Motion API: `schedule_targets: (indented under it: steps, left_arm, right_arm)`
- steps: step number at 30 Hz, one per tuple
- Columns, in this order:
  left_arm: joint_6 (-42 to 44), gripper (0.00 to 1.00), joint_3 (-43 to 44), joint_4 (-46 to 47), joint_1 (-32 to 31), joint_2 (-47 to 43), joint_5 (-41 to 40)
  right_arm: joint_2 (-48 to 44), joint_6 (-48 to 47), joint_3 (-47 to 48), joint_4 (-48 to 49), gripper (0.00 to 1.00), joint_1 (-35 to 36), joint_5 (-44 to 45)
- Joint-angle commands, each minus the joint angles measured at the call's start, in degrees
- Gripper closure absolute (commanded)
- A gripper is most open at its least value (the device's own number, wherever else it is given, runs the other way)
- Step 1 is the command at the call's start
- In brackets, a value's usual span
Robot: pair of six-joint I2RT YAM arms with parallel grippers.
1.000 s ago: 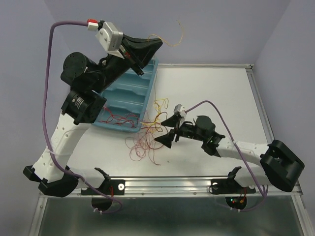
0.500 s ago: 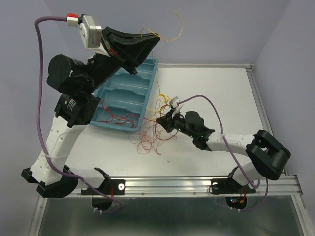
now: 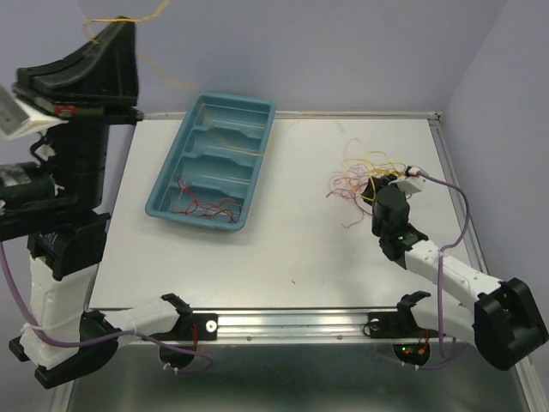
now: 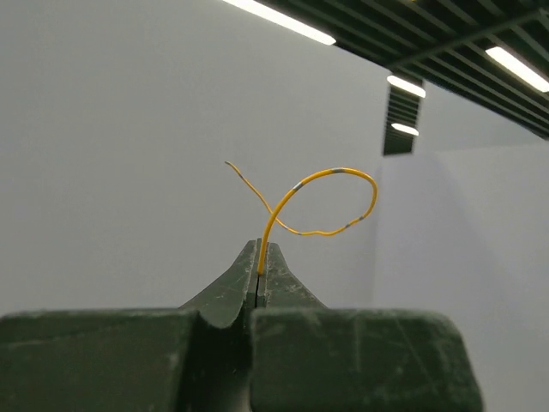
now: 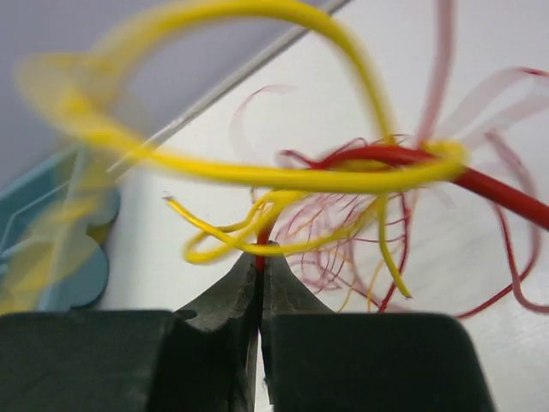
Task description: Untangle the cables
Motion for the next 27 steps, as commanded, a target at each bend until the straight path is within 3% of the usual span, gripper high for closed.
schedule_targets:
  steps: [1,6,12,13,14,17,18,24,27]
  left_arm:
    - [10.6,1.00,1.3,7.5,-0.3,-2.3,-17.7]
    - [15.1,1.00,-3.1,8.6,-0.3,-3.2,-17.0]
    - [17.7,1.00,-7.9,7.8,-0.3,-1.3,-14.1]
    - [19.3,1.00,-8.6,8.2,-0.3,-0.5,-15.1]
    - [19.8,1.00,-10.1,9.1,-0.3,-0.2,-16.9]
    - [22.3,1.00,-13.8,11.8,-0.1,-0.1,-17.3]
    - [22.7,1.00,-16.0,12.1,0.0,-0.2,-16.9]
    - [24.8,1.00,-23.0,12.6,1.2,1.4,-14.2]
    - [23.5,1.00,-27.0,14.4,5.7,1.9,-11.7]
  right_arm:
    - [-0.1,9.4,-0.4,-8.1,0.99,-0.8,11.0]
    - [1.4,8.8,0.8,-8.1,0.99,-0.8,8.0]
    - [-0.6,0.4,0.1,-2.8,0.99,-0.8,-7.3]
    - [-0.9,-0.1,-0.2,-1.6,0.95,-0.7,-10.4]
    - [-1.5,-1.7,-0.5,-1.1,0.81,-0.8,-11.9]
    - [-2.5,-2.1,-1.3,-0.2,0.67,-0.8,-14.7]
    - [-2.8,-2.5,-1.4,0.0,0.56,-0.8,-15.4]
    - [-2.5,-2.7,-1.7,1.1,0.31,-0.7,-20.4]
    - [-2.4,-2.5,-1.7,1.2,0.30,-0.8,-21.2]
